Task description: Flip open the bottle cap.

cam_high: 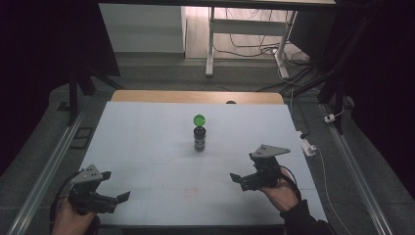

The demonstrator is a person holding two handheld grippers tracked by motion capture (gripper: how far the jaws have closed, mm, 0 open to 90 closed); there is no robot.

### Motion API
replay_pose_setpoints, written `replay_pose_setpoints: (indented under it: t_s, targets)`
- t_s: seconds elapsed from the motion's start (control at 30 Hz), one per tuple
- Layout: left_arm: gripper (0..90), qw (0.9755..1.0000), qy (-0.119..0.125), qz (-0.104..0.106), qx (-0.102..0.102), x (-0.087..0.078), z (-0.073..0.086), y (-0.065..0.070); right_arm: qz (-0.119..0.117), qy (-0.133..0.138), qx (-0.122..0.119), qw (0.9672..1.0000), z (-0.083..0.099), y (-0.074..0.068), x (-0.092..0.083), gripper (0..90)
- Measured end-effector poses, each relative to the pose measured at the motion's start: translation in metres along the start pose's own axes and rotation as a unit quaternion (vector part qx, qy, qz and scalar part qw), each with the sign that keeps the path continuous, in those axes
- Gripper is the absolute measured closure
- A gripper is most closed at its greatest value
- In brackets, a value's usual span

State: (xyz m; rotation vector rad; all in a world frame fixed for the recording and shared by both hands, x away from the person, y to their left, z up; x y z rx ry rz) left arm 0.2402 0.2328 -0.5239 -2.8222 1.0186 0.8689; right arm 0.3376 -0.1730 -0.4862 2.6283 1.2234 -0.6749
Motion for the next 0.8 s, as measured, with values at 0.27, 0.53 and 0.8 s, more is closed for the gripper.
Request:
replay_pose_setpoints:
  t_s: [0.27,0.53,0.8]
  targets:
    - [0.0,1.0000,-0.001,-0.001,0.003,0.000,0.000,0.001,0.046,-0.007,0.017,0.9988,0.026,0.014,-0.034,0.0]
    - [0.0,1.0000,-0.001,-0.004,0.000,-0.001,0.001,0.000,0.077,-0.024,0.042,0.9958,0.053,0.028,-0.061,0.0]
    - [0.0,1.0000,-0.003,-0.004,0.001,0.000,0.000,0.000,0.084,-0.024,0.061,0.9944,0.057,0.032,-0.069,0.0]
Point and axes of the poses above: each handheld gripper's, and its own axes: x roughly forward along the jaws, z roughly out of its underside, y roughly to its right, the point moved 7 cm from there along x, roughly forward along the jaws, and after that the axes turned 11 degrees about y, right-handed, at the moved point
